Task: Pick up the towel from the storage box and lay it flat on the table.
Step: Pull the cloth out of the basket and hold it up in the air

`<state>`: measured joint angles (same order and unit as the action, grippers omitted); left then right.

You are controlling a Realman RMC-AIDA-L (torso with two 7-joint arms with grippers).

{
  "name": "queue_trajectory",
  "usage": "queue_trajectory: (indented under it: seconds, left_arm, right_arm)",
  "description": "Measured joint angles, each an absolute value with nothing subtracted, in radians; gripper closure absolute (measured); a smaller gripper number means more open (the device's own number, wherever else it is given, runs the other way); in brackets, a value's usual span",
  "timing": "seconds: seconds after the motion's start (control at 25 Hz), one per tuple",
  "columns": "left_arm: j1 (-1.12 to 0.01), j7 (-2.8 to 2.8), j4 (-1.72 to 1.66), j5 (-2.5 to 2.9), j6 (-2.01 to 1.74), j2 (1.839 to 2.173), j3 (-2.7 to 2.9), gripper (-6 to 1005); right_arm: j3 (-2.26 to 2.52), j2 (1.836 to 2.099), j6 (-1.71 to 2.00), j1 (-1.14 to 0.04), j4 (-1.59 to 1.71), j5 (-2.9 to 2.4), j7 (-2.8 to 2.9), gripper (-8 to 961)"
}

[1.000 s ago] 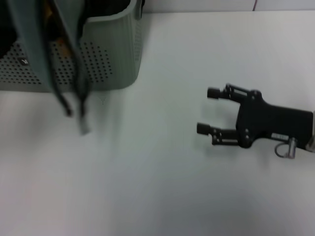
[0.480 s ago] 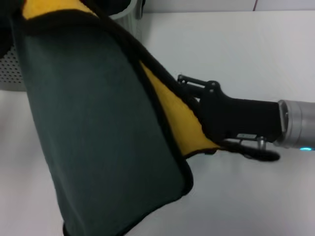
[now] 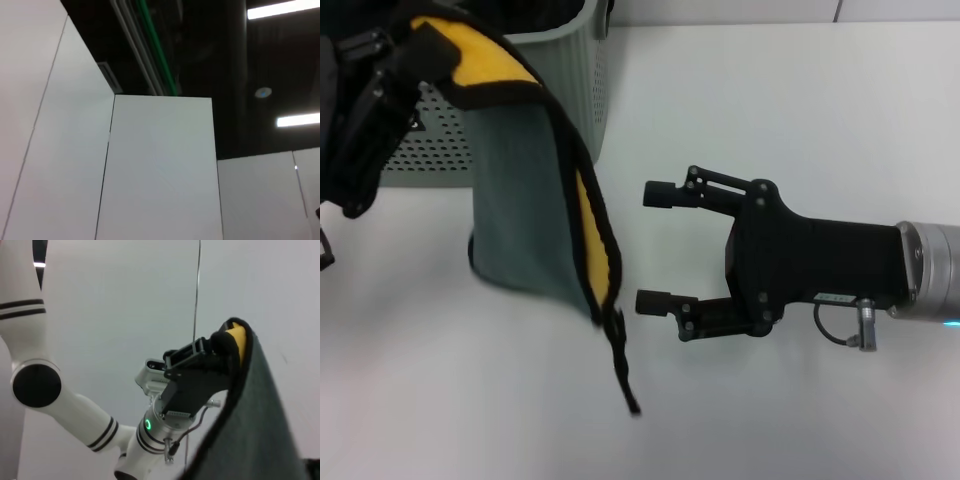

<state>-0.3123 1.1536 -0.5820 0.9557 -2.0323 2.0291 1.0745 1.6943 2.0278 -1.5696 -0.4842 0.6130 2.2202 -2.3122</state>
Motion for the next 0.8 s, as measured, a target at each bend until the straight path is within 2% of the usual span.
queue_trajectory:
  seconds: [0.28, 0.6, 0.8]
  left_arm:
    - [-0.324, 1.076, -0.569, 0.952, -2.029, 2.042, 1.058, 986]
    - [-0.337, 0.973, -0.529, 0.960, -1.894, 2.080, 1.034, 985]
    - [-0.340, 0.925, -0.512, 0.974, -1.853, 2.086, 1.043, 985]
  right_arm:
    - [1.700, 2.028, -1.513, -0.466, 0.581, 2.236, -2.323, 98]
    - [1.758, 2.028, -1.508, -0.459, 0.578, 2.349, -2.320, 99]
    - [1.795, 2.028, -1.518, -0.457, 0.587, 2.412, -2.319, 99]
